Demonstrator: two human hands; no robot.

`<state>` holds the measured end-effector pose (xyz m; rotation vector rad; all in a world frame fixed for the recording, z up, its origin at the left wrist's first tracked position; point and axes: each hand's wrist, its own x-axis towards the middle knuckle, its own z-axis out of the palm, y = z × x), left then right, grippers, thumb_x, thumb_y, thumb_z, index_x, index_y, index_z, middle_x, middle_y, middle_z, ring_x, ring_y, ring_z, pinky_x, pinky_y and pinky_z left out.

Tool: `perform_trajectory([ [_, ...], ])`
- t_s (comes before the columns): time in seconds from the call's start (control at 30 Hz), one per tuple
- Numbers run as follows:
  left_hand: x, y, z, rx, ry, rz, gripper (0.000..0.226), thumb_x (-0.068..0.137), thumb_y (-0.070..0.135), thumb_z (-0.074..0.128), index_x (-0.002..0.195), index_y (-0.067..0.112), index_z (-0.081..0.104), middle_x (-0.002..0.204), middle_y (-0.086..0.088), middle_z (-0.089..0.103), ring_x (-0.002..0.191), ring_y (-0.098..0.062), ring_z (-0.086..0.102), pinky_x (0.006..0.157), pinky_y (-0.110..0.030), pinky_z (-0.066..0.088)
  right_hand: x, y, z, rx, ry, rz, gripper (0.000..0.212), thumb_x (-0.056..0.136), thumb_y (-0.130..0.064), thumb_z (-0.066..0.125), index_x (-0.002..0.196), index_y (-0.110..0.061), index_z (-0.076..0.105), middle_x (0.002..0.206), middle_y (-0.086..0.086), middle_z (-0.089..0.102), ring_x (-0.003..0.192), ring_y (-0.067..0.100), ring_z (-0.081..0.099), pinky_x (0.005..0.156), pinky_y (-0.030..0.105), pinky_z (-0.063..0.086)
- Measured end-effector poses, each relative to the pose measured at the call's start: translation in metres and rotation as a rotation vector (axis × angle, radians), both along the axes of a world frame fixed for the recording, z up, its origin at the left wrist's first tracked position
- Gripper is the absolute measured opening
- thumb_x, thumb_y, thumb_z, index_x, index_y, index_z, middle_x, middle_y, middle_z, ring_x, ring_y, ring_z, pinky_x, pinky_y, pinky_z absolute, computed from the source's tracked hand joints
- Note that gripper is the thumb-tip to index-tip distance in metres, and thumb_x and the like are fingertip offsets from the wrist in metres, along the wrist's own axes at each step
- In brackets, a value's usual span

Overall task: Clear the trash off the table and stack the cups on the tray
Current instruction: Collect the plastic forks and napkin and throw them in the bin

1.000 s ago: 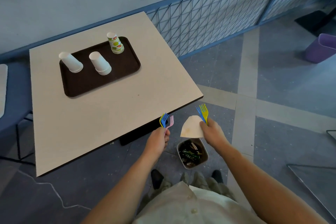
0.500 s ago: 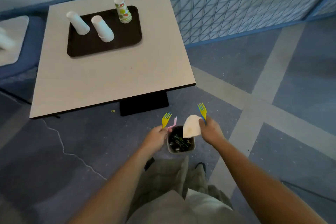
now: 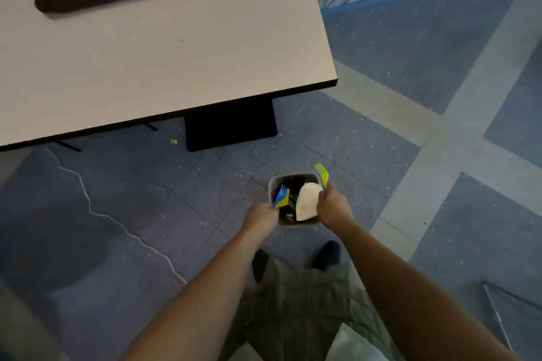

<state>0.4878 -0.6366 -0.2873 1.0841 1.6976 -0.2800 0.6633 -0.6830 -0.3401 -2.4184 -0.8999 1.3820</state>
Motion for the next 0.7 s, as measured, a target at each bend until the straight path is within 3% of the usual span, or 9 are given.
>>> perform_trajectory([
  [0.1,0.001,0.003,-0.052,-0.026,0.051,-0.061,0.025,0.095,0.014,0.052,0.099,0.002,0.075,0.077,-0.015,0.068,0.076,-0.03,0.067,0.057,-0.03,0.045,-0.007,0.003,-0.054,-0.005,-0.03,0.066,0.043,0.106,-0.019,0.036,0.149,-0.011,0.038,0.124,0.028,0.063,0.113,0.047,0.06,0.09,0.045,0.047],
  [0.2,0.004,0.005,-0.094,-0.045,0.099,-0.068,0.026,0.096,0.012,0.05,0.106,0.0,0.071,0.077,-0.009,0.061,0.072,-0.024,0.06,0.051,-0.03,0.037,-0.012,0.005,-0.1,0.01,-0.052,0.117,0.036,0.105,-0.019,0.038,0.139,-0.008,0.044,0.122,0.025,0.064,0.109,0.045,0.062,0.086,0.046,0.049],
  [0.33,0.012,0.012,-0.146,-0.063,0.086,-0.067,0.029,0.1,0.019,0.05,0.114,0.005,0.071,0.103,-0.017,0.071,0.096,-0.032,0.07,0.069,-0.032,0.05,-0.015,0.012,-0.148,0.023,-0.074,0.165,0.028,0.106,-0.019,0.039,0.13,-0.007,0.048,0.122,0.024,0.063,0.108,0.043,0.062,0.085,0.046,0.05],
  [0.47,0.019,0.016,-0.18,-0.064,0.005,-0.053,0.03,0.1,0.037,0.057,0.107,0.014,0.075,0.107,-0.016,0.075,0.1,-0.034,0.071,0.089,-0.043,0.059,-0.017,0.021,-0.182,-0.036,-0.037,0.203,0.05,0.105,-0.026,0.041,0.151,-0.006,0.036,0.141,0.024,0.052,0.123,0.042,0.055,0.095,0.043,0.045],
  [0.57,0.021,0.018,-0.185,-0.042,-0.011,-0.113,0.045,0.101,0.044,0.054,0.135,0.016,0.063,0.134,-0.013,0.065,0.121,-0.035,0.062,0.096,-0.038,0.051,-0.014,0.017,-0.191,-0.153,-0.045,0.347,0.07,0.1,-0.035,0.044,0.16,-0.011,0.018,0.153,0.02,0.039,0.134,0.044,0.044,0.109,0.049,0.041],
  [0.7,0.016,0.018,-0.162,-0.013,-0.003,-0.114,0.06,0.103,0.044,0.051,0.157,0.021,0.041,0.156,-0.01,0.049,0.137,-0.031,0.051,0.109,-0.037,0.044,-0.012,0.01,-0.173,-0.157,-0.086,0.399,0.06,0.099,-0.033,0.043,0.154,-0.014,0.028,0.151,0.015,0.041,0.133,0.04,0.041,0.108,0.053,0.041],
])
